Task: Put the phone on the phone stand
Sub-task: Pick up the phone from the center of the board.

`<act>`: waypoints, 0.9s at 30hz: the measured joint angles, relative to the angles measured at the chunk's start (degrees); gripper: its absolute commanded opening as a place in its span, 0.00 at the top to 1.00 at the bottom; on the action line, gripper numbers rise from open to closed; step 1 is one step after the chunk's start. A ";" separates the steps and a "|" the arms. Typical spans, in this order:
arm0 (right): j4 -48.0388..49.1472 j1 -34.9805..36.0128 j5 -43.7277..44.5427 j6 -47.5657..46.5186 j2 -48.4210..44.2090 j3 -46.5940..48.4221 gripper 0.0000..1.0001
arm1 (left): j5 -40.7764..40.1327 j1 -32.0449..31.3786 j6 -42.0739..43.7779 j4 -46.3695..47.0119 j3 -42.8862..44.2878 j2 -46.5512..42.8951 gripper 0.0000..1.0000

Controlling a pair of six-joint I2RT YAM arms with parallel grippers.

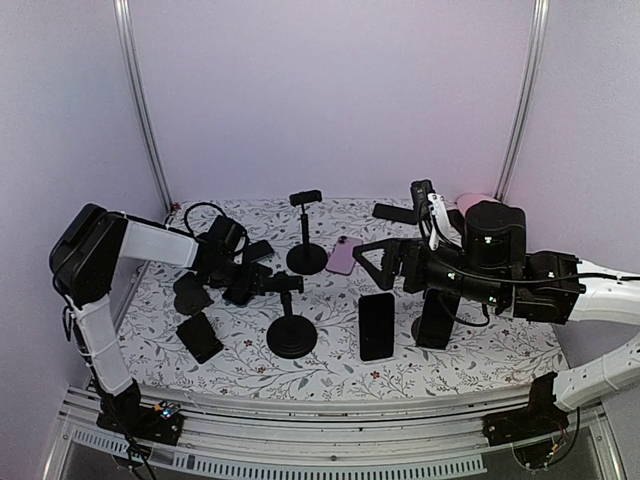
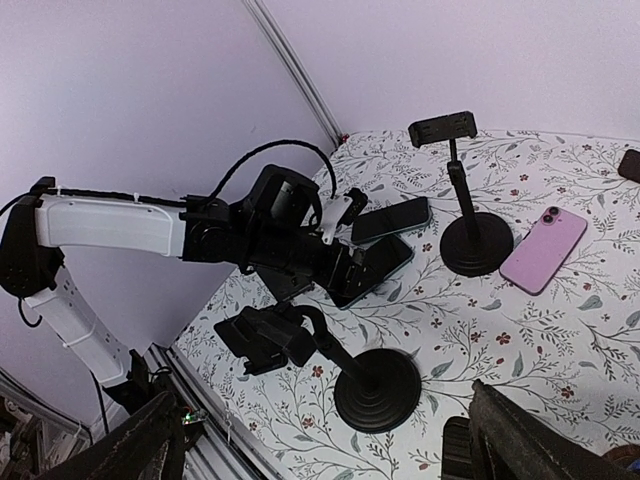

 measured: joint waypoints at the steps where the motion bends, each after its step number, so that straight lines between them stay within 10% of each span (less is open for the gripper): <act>1: 0.07 0.00 -0.07 0.02 0.00 -0.07 0.01 | -0.22 -0.02 0.35 -0.13 0.50 0.44 0.13; 16: 1.09 0.00 -0.28 0.31 0.02 -0.26 0.01 | -5.03 -2.75 3.80 -3.04 5.46 4.46 0.16; 27: 1.68 0.00 -1.29 0.46 0.24 -0.26 0.01 | -5.84 -3.34 4.98 -2.80 6.88 5.49 0.53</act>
